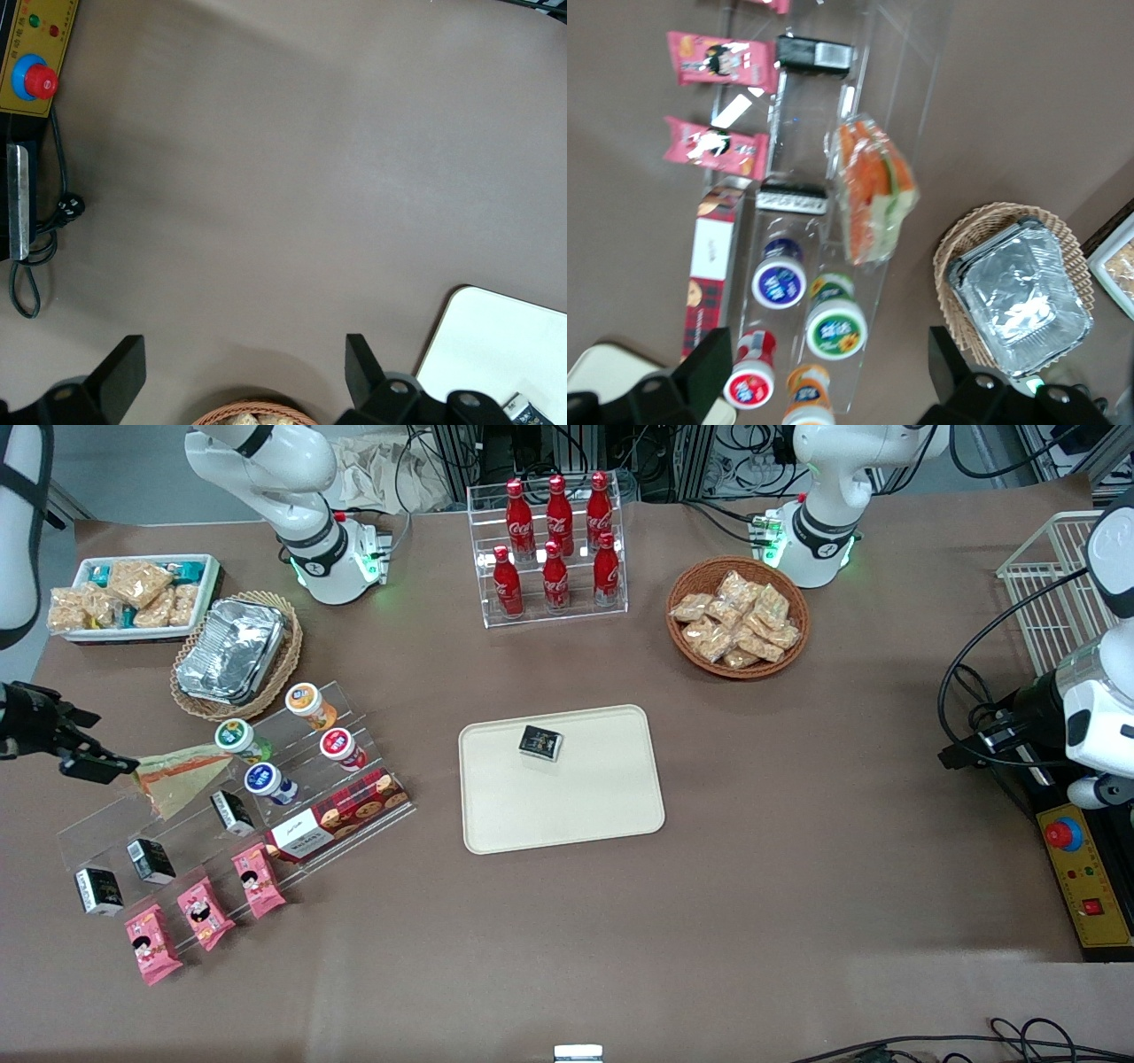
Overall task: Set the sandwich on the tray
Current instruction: 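Move the right gripper down to the wrapped triangle sandwich in the rack, then close the right gripper on the wrapped sandwich and lift it out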
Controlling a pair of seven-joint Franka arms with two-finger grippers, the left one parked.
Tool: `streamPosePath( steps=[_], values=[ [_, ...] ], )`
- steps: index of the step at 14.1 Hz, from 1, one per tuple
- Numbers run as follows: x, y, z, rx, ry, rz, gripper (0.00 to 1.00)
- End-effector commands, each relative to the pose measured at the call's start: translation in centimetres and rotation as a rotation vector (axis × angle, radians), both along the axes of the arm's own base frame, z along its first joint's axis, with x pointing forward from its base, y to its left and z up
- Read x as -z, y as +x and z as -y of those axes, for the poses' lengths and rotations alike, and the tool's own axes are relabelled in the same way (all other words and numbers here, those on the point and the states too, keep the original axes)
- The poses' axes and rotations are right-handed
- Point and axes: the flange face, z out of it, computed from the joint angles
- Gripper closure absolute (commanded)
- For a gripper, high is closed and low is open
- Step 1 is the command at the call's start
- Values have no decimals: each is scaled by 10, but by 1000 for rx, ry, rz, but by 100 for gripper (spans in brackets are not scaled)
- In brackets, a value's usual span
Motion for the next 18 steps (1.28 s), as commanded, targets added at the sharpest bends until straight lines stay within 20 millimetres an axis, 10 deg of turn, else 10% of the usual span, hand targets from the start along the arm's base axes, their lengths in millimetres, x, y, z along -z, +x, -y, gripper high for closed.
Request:
streamPosePath(
  steps=[1, 18],
  values=[
    [12, 2, 9, -5, -17, -29, 1],
    [132, 9, 40, -8, -2, -39, 1]
  ],
)
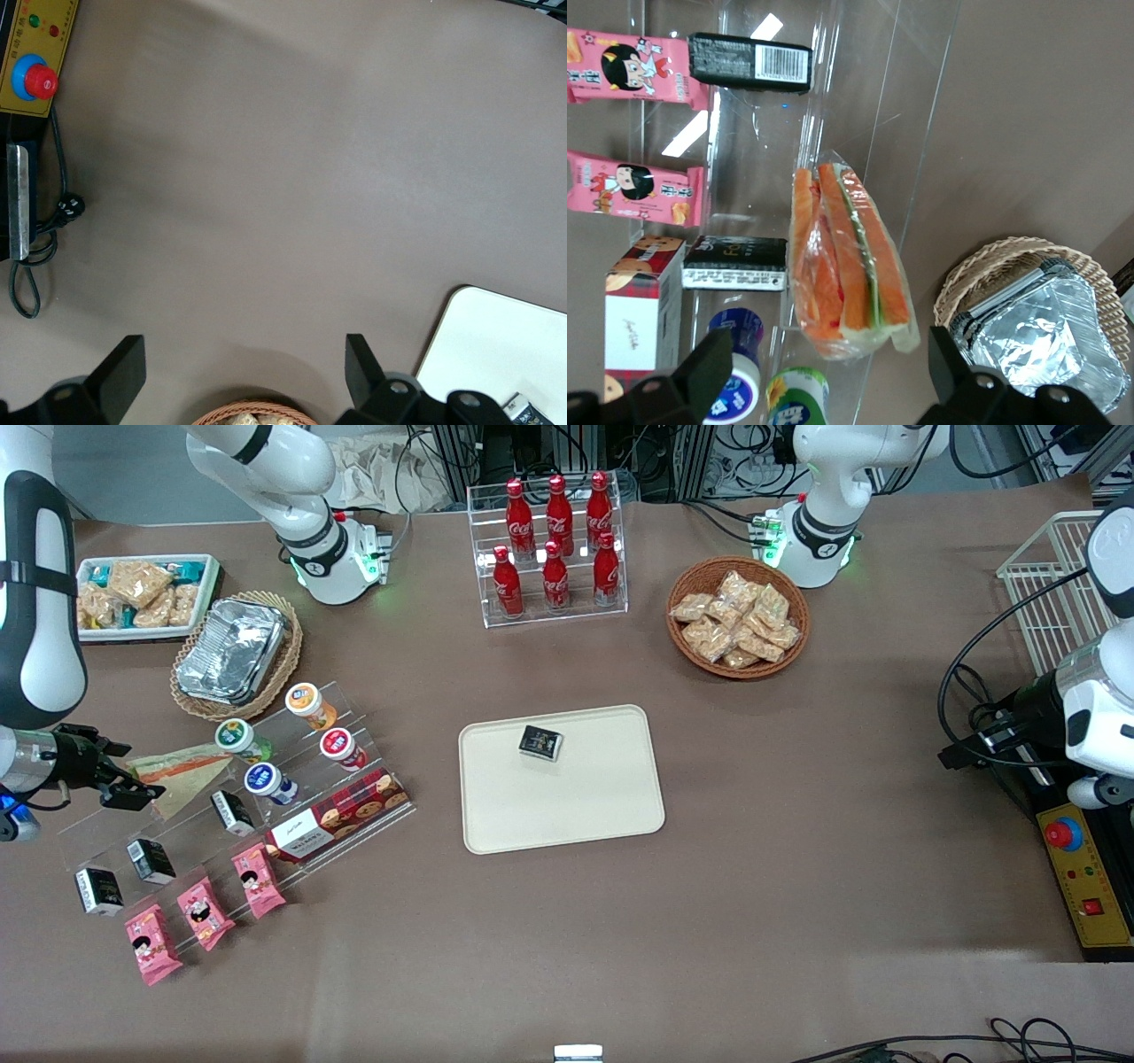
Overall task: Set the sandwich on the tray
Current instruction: 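Close the right gripper on the wrapped sandwich and lift it out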
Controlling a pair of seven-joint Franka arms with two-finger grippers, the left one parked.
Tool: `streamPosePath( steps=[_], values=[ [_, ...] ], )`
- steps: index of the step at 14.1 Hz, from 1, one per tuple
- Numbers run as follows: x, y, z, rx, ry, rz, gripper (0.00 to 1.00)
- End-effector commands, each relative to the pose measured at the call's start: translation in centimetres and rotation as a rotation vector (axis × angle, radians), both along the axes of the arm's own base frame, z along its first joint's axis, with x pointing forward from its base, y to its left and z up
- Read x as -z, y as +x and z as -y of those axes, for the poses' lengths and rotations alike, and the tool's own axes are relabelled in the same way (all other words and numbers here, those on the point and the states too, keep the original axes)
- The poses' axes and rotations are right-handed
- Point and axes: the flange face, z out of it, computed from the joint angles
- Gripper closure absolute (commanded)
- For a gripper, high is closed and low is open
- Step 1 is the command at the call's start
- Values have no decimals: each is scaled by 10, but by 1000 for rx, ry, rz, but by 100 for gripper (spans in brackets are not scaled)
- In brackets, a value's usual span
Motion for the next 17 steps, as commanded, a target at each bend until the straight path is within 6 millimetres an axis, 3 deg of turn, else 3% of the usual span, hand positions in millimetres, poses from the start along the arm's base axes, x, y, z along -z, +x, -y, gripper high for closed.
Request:
streamPosePath(
  steps=[1, 8, 9, 10, 12, 14, 15, 17],
  values=[
    [14, 4, 4, -25, -14, 5, 1],
    [40, 11, 7, -30, -10, -2, 2],
    [41, 9, 13, -33, -7, -3, 6],
    [41, 8, 18, -43, -2, -2, 19],
    [40, 8, 19, -74, 6, 1, 53],
    [39, 8, 18, -156, 33, 7, 94],
    [39, 7, 24, -186, 49, 14, 100],
    [36, 7, 30, -197, 51, 22, 100]
  ],
)
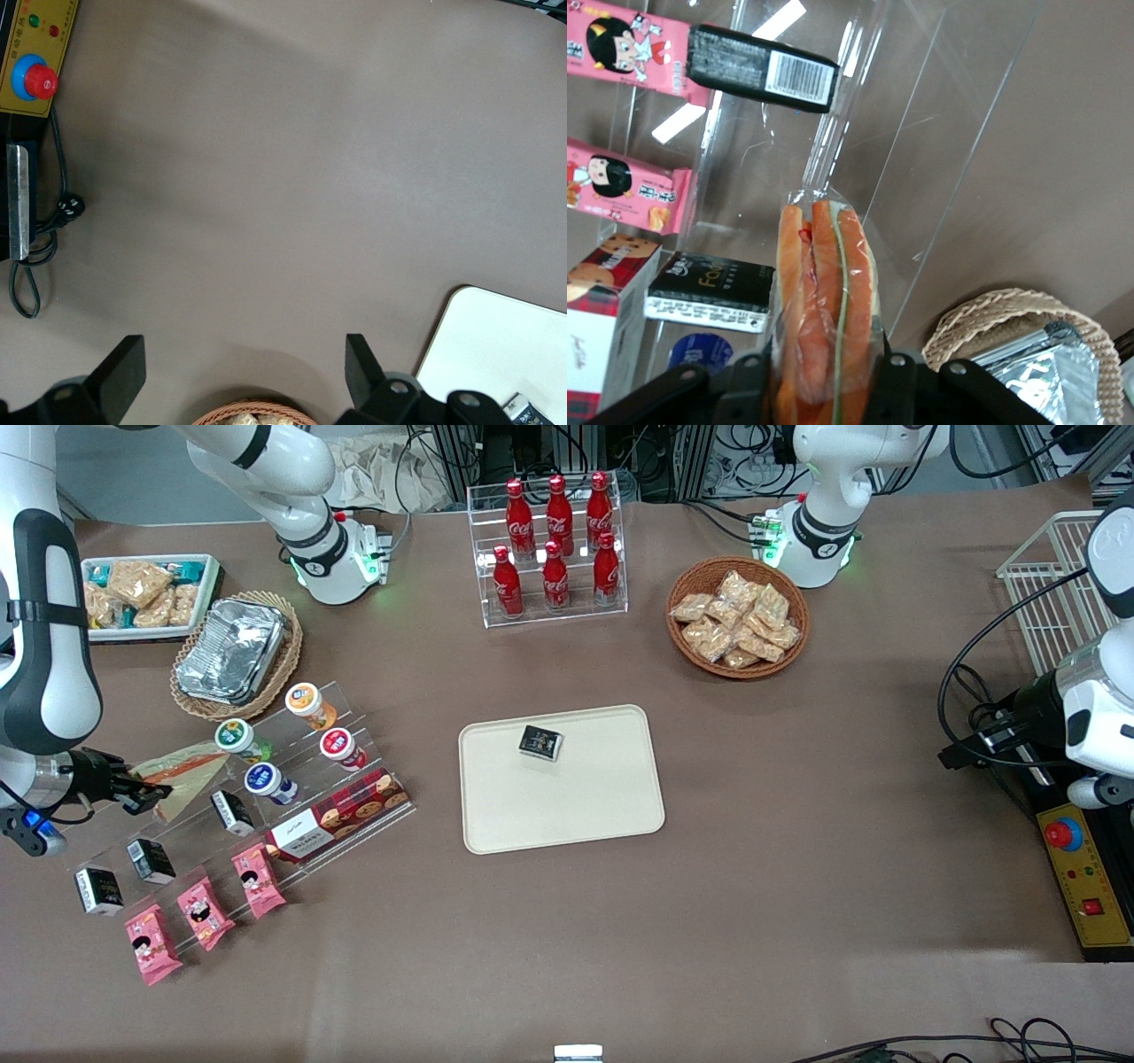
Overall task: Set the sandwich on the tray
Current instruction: 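Close the right gripper on the wrapped sandwich and lift it out, then carry the sandwich over the beige tray beside the black packet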
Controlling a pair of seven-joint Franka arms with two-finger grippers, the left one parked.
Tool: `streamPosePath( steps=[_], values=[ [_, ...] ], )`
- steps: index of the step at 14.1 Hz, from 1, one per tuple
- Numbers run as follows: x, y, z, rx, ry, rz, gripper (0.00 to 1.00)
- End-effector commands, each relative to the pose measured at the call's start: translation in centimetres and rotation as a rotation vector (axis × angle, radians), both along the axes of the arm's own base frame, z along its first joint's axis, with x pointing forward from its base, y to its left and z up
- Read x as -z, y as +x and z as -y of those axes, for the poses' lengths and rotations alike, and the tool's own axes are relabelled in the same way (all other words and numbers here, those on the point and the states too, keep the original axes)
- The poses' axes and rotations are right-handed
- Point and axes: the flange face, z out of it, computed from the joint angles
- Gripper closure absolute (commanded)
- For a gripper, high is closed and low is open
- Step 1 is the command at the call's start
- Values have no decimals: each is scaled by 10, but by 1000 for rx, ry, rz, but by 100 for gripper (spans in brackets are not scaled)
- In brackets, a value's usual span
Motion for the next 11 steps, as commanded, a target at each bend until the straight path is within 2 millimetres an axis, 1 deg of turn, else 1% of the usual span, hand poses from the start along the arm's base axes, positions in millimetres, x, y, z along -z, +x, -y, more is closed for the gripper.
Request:
streamPosePath(
  steps=[1, 3, 5, 8, 9, 10, 11],
  values=[
    [-4, 0, 12, -29, 7, 19, 100],
    [-20, 2, 12, -58, 9, 34, 100],
    [-47, 1, 10, -68, 19, 10, 100],
    [-105, -6, -3, -79, 24, -11, 100],
    [-122, -12, -9, -80, 28, -18, 100],
    [-137, -16, -20, -88, 41, -16, 100],
    [-155, -17, -40, -107, 59, -1, 100]
  ],
)
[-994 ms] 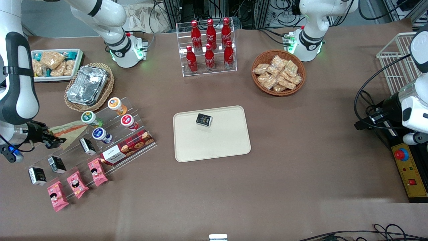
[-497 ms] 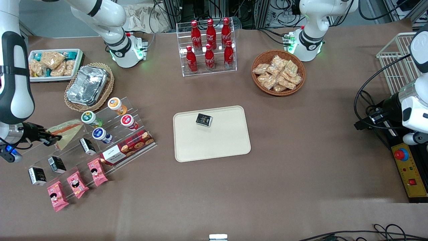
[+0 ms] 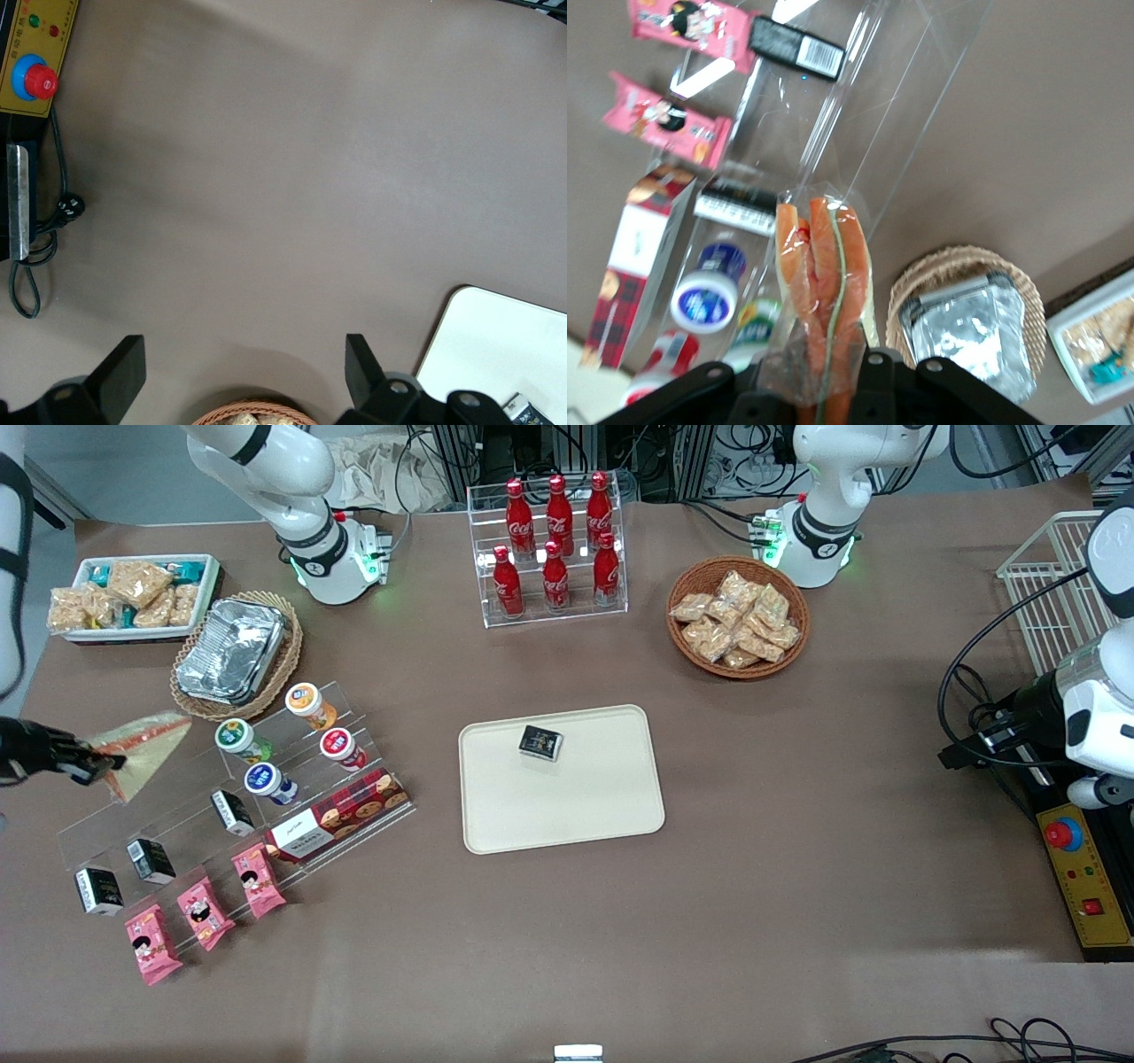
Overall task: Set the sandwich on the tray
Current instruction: 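Carry the sandwich over the beige tray beside the black packet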
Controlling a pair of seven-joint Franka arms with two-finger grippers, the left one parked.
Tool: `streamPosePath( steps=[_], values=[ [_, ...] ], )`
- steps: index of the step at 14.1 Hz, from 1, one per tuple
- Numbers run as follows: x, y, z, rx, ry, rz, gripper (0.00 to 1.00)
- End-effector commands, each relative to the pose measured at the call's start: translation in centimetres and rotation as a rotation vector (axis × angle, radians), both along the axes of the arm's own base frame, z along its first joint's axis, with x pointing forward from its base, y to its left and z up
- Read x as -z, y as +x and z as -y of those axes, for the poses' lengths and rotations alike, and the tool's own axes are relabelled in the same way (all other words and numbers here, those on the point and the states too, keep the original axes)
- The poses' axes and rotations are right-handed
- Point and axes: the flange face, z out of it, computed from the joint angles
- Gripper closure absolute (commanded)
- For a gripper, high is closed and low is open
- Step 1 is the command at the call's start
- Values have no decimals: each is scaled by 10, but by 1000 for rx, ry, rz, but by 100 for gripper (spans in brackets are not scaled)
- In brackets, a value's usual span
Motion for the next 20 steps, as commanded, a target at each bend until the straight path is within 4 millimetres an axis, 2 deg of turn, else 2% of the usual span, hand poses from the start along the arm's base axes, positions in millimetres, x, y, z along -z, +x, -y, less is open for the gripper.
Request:
streamPosePath(
  steps=[1, 3, 6, 8, 9, 11, 13, 16, 17, 20],
  values=[
    [-47, -9, -41, -17, 29, 17, 100],
    [-58, -11, -77, 41, 20, -1, 100],
    [-68, -11, -168, 197, 24, -40, 100],
    [-92, -10, -227, 307, 33, -16, 100],
    [-95, -10, -259, 362, 28, -23, 100],
    [-87, -5, -309, 453, 42, -16, 100],
    [-65, 1, -365, 527, 40, -9, 100],
    [-32, 7, -424, 643, 47, -9, 100],
    [-20, 8, -439, 665, 48, -10, 100],
    [15, 10, -466, 660, 48, -45, 100]
  ],
)
